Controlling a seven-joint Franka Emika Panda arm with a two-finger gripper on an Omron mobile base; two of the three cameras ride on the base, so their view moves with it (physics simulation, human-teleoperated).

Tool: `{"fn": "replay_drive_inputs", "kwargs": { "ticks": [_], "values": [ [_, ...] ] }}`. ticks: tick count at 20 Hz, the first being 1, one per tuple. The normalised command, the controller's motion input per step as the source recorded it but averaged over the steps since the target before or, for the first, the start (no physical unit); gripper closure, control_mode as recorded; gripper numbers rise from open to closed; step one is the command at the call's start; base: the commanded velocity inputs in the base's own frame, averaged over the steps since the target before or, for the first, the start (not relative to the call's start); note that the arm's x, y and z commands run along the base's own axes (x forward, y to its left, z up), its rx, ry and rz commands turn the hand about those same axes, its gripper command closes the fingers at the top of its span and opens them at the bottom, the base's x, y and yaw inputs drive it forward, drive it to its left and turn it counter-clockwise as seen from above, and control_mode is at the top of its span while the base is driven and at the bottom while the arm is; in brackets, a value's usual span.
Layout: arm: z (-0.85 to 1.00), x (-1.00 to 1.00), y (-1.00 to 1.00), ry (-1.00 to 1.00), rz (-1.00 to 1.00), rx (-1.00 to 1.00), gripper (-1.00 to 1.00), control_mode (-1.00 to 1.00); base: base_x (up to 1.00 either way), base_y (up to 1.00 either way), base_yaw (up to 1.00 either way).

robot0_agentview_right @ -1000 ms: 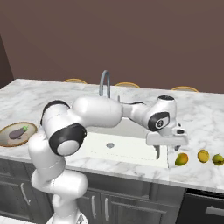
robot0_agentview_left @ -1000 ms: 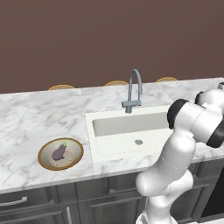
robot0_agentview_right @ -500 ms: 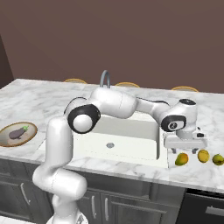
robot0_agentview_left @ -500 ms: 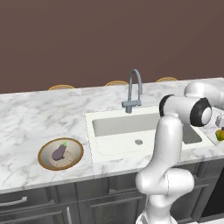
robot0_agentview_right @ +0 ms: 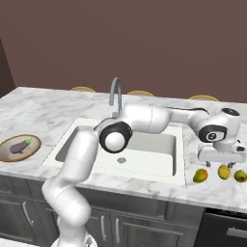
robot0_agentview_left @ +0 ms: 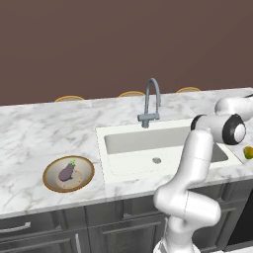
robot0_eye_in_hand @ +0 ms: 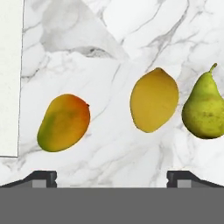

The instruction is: There is a mixed pile of frozen fruits and vegetables on the counter. Locate all the frozen vegetables and place the items in a bowl on the counter. Take all the frozen fruits and defrost them in a running sink.

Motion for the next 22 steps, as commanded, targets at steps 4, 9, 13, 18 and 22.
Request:
{"fn": "replay_drive_inputs", "kwargs": {
  "ticks": [4, 9, 13, 18, 22],
  "values": [
    [-0.33, 0.28, -0.1, -0.04, 0.0, -0.12, -1.0, -1.0, 0.0, 0.0, 0.0],
    [-0.38, 0.49, 0.0, -0.01, 0.0, -0.2, -1.0, -1.0, 0.0, 0.0, 0.0],
    [-0.38, 0.38, -0.01, 0.02, -0.03, -0.19, -1.0, -1.0, 0.0, 0.0, 0.0],
    [-0.43, 0.04, -0.19, 0.09, -0.06, -0.03, -1.0, -1.0, 0.0, 0.0, 0.0],
    [-0.35, -0.14, -0.27, 0.1, -0.08, 0.0, -1.0, -1.0, 0.0, 0.0, 0.0]
  ]
}}
